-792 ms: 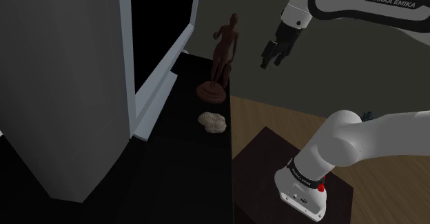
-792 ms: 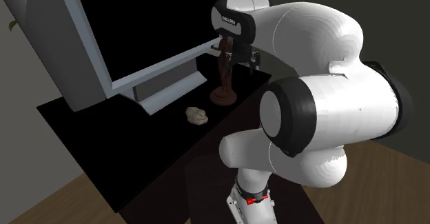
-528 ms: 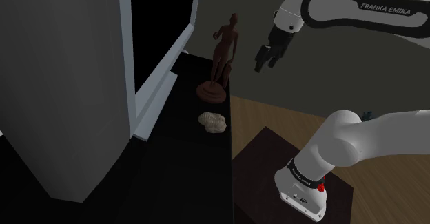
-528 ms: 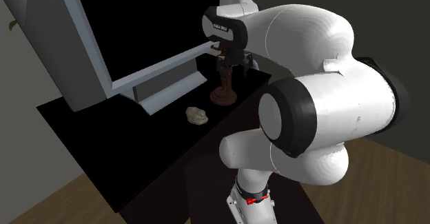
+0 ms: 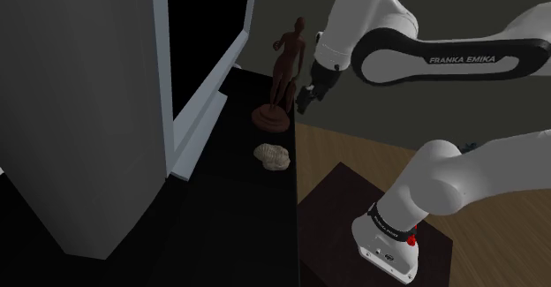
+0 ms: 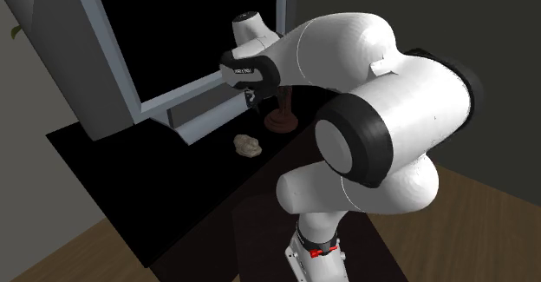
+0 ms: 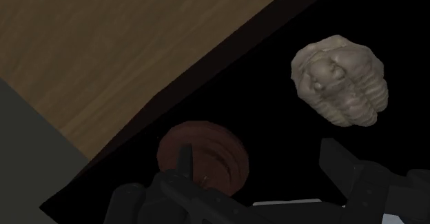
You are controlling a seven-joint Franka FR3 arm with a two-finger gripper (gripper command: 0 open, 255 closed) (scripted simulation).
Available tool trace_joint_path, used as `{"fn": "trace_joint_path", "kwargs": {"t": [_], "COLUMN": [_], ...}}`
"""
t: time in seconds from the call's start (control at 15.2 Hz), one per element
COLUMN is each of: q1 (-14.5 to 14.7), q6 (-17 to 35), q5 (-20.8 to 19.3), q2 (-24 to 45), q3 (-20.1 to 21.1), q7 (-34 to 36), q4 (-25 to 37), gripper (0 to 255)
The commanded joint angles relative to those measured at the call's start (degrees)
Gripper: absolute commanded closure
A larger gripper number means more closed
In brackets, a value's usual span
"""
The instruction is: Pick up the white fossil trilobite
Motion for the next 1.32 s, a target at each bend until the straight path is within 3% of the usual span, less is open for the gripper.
{"fn": "trace_joint_path", "kwargs": {"t": [0.0,0.4,0.73,1.25], "q1": [0.31,-1.19,-5.25,-7.32], "q6": [3.17,11.06,13.67,16.45], "q5": [-1.74,-10.35,-23.8,-31.83], "q2": [2.57,12.49,24.11,31.0], "q3": [3.48,14.95,25.57,27.9], "q7": [2.73,13.5,26.58,34.93], "q4": [-0.47,-0.33,2.65,2.04], "gripper": [0,0,0,0]}}
